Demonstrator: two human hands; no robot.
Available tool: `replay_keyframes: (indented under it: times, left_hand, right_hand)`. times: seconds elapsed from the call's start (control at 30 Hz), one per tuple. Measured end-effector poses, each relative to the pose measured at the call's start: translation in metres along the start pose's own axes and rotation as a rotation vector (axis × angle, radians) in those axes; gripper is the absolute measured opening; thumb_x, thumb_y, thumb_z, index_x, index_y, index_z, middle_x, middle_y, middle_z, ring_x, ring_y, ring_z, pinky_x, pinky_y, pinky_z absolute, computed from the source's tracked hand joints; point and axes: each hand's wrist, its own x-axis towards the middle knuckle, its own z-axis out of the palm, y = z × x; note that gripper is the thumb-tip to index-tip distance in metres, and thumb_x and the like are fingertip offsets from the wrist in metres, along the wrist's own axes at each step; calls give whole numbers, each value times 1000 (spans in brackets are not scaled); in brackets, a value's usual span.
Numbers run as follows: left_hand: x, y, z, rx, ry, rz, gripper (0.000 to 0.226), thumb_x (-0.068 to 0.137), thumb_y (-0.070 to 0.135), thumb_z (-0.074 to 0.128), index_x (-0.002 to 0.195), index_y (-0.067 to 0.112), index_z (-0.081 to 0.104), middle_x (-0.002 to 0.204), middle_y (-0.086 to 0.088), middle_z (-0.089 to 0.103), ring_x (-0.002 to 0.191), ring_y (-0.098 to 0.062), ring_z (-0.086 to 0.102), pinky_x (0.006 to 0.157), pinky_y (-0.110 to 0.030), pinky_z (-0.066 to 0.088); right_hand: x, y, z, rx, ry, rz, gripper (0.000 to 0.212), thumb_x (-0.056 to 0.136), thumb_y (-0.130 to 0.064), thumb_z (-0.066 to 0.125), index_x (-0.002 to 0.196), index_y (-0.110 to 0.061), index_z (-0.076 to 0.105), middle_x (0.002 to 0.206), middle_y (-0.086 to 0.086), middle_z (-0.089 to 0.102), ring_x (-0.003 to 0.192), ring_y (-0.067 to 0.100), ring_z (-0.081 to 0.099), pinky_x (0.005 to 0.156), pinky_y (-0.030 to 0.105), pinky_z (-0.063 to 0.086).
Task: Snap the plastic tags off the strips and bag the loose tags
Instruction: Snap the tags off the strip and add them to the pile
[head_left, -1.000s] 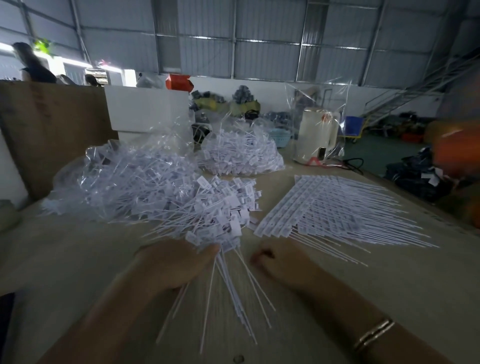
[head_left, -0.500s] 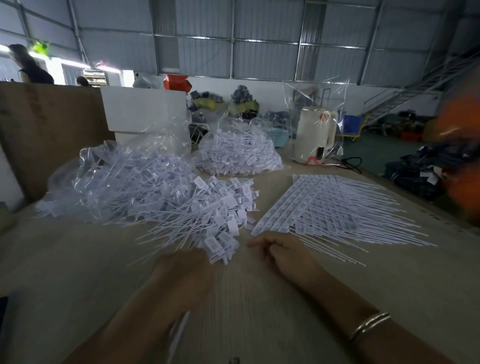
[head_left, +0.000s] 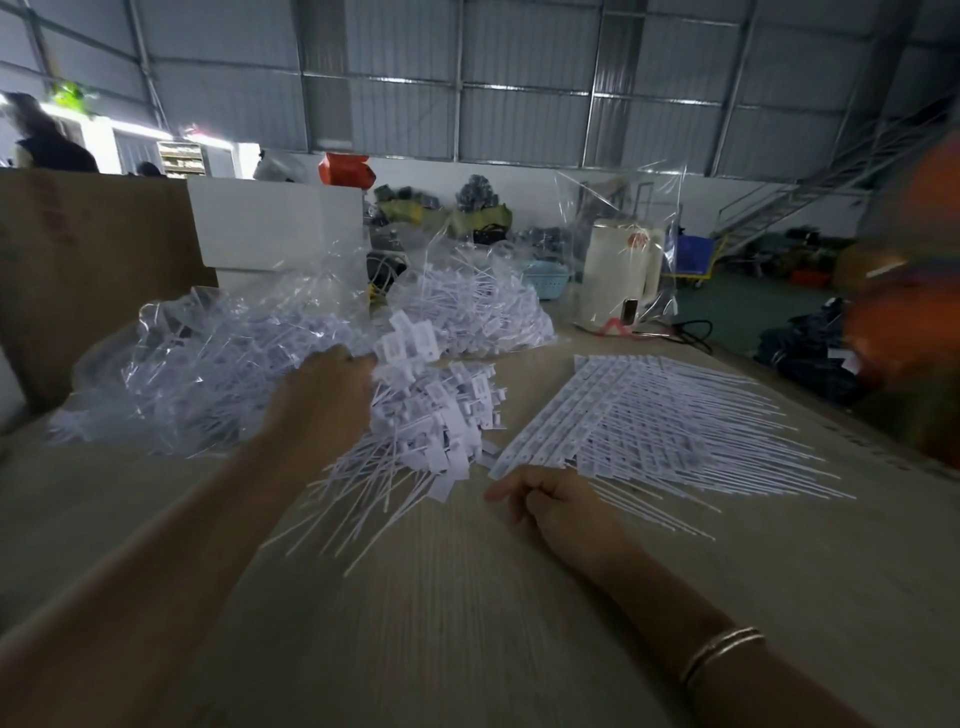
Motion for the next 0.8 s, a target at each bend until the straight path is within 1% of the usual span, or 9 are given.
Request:
replay_keyframes:
  times: [0.07,0.13,0.27,0.37,0.47,0.53,0.6,0.67,0.8]
  left_hand:
    - [1,2,17,225,-202,-17,35,94,18,40,128,15,50,119,-13,51,107,-29,52,90,-40,47]
    - [-4,5,29,291,-287,-64,40,94,25,39,132,11,43,127,-15,47,115,-31,47,96,-39,43]
    - [-12,18,24,186,-160,-206,58,93,32,39,142,5,23,143,-15,32,128,-32,31,103,-41,32]
    - [-23,36,12,138,-14,-76,58,89,28,45,142,10,28,142,-9,34,128,-28,29,101,-39,31]
    - [-37,61,9,1,73,189,42,87,24,47,129,20,49,127,0,51,118,-20,39,94,-34,35]
    - [-45,85,15,-126,35,265,29,89,23,45,115,21,60,113,2,60,106,-17,48,85,-31,40]
    - [-48,109,26,-194,-66,237,25,92,27,46,108,18,63,106,-2,63,98,-19,53,80,-32,45]
    - [-46,128,42,-214,-156,158,29,94,35,47,109,14,61,108,-6,63,98,-23,57,81,-35,48]
    - [-38,147,63,-223,-216,32,42,94,48,42,116,14,53,116,-8,57,102,-24,56,81,-36,47]
  right_hand:
    - [0,1,1,-25,-44,3,50,87,7,35,79,-29,69,64,-11,58,52,-2,48,53,11,37]
    - [-1,2,2,-64,-84,-5,50,87,5,36,79,-31,69,63,-13,59,53,-2,49,54,11,38]
    - [1,4,3,-74,-90,-28,50,85,7,35,79,-28,70,62,-12,58,54,-2,50,55,11,38]
    - [-1,2,1,-65,-39,-51,44,80,13,36,75,-13,71,62,-10,57,55,-3,51,56,9,38]
    - [-3,-4,-1,-7,248,-220,41,69,18,38,58,-14,61,59,-9,55,59,2,52,59,13,39]
    - [-3,-5,-10,50,472,-344,35,65,13,37,53,-16,52,56,-9,50,57,4,50,56,14,37]
    - [-1,-3,-22,79,602,-355,30,64,10,35,52,-14,49,53,-7,48,54,3,47,53,12,35]
    - [-1,2,-32,129,685,-281,36,66,18,34,51,-12,48,51,-3,46,50,0,44,49,9,32]
    - [1,8,-42,212,744,-136,41,68,23,33,51,-10,49,51,2,45,48,1,40,47,12,31]
